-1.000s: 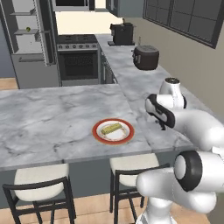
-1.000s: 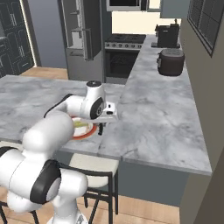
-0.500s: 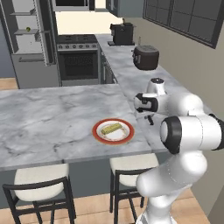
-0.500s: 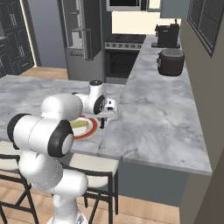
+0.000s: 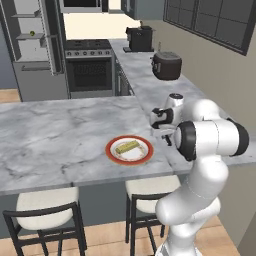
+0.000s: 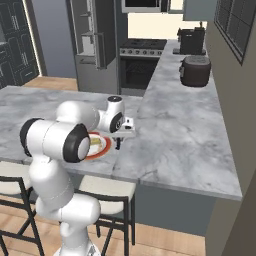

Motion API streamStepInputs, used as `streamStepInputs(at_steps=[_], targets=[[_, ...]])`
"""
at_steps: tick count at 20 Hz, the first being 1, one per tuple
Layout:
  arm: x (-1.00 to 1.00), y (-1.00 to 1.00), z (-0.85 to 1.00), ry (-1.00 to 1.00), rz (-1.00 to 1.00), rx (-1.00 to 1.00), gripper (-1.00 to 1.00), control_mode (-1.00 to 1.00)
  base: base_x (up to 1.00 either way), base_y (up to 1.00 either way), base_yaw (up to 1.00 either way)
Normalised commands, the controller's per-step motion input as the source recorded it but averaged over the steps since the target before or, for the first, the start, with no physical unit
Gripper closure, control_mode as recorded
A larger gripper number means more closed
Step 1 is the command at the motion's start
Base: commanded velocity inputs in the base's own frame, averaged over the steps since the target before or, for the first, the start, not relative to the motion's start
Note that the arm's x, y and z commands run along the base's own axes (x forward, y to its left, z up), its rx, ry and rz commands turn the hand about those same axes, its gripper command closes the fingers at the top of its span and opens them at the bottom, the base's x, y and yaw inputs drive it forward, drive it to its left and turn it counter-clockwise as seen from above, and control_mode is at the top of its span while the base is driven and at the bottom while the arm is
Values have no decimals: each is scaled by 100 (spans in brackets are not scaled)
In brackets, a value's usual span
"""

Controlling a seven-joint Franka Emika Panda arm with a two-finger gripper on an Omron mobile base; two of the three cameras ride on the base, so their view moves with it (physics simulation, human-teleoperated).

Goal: Retrieve the butter from the fridge and place it on a plate on the dining table. Then retrieve the butter knife by the fridge and place it near the plate.

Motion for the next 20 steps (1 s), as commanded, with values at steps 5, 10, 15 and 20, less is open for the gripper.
streamStepInputs(at_steps=[5, 10, 15, 20], targets=[[3, 0, -52, 2, 0, 2, 100, -100, 0, 0, 0], [27, 0, -41, 0, 0, 0, 100, -100, 0, 0, 0], [19, 0, -25, 0, 0, 0, 100, -100, 0, 0, 0], [13, 0, -23, 0, 0, 0, 100, -100, 0, 0, 0]])
